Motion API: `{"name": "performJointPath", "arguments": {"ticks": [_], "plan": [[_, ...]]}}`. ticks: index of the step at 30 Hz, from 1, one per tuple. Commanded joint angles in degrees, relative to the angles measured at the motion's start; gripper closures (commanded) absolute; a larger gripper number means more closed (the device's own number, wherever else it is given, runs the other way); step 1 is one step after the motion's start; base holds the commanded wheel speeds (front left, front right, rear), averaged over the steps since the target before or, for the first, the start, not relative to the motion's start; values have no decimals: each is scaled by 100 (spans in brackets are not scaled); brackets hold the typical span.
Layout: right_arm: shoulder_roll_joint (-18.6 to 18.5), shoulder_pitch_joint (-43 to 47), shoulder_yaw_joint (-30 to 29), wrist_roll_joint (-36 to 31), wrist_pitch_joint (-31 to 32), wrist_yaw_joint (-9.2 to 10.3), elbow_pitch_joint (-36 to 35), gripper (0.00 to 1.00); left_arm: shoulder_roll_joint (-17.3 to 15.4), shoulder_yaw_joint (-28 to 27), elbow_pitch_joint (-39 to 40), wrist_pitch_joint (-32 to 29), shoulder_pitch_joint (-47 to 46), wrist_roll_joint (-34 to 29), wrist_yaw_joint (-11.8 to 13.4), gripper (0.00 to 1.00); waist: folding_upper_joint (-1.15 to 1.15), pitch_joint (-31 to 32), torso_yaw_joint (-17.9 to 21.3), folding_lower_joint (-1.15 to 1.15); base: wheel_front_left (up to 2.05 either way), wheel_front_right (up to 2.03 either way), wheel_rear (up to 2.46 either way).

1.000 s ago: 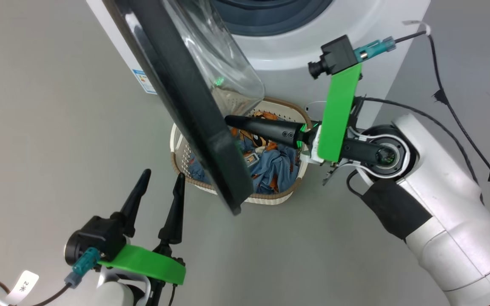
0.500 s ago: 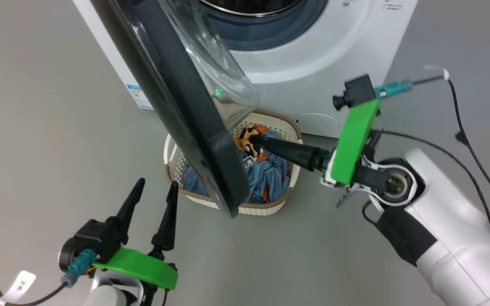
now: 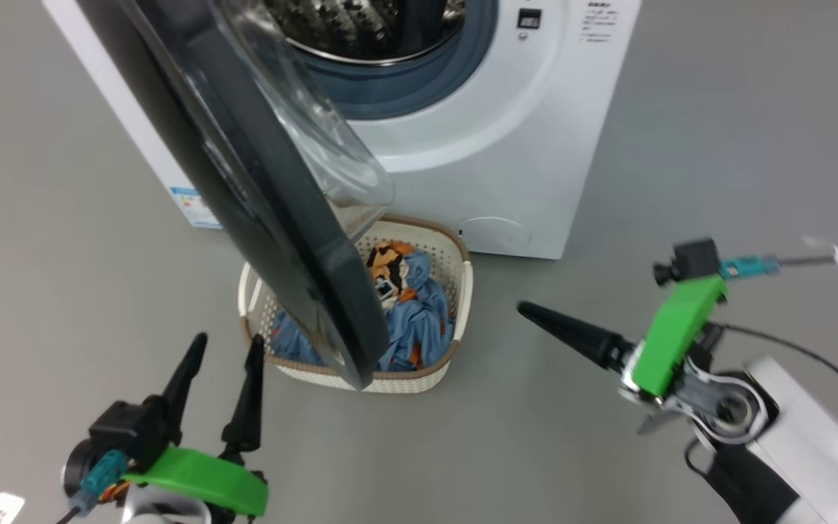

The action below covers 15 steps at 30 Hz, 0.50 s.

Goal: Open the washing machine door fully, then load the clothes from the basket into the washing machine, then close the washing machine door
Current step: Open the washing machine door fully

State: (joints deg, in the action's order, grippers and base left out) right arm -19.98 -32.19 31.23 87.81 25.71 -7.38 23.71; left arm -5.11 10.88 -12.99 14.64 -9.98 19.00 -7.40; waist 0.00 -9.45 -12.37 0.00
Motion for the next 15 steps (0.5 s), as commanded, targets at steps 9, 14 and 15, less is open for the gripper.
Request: {"name": "performJointPath", "arguments": {"ticks": [9, 14, 15], "plan": [[-630, 816, 37, -433, -911, -11, -68, 0, -257, -466, 136, 36, 289, 12, -9, 0, 0, 310, 500, 0, 0, 0, 0], [-929, 1091, 141, -816, -1750, -11, 153, 0, -265, -583, 145, 36, 428, 1, -9, 0, 0, 386, 634, 0, 0, 0, 0], [-977, 1136, 156, -871, -1931, -11, 182, 0, -264, -603, 141, 36, 449, 2, -9, 0, 0, 395, 650, 0, 0, 0, 0]]}}
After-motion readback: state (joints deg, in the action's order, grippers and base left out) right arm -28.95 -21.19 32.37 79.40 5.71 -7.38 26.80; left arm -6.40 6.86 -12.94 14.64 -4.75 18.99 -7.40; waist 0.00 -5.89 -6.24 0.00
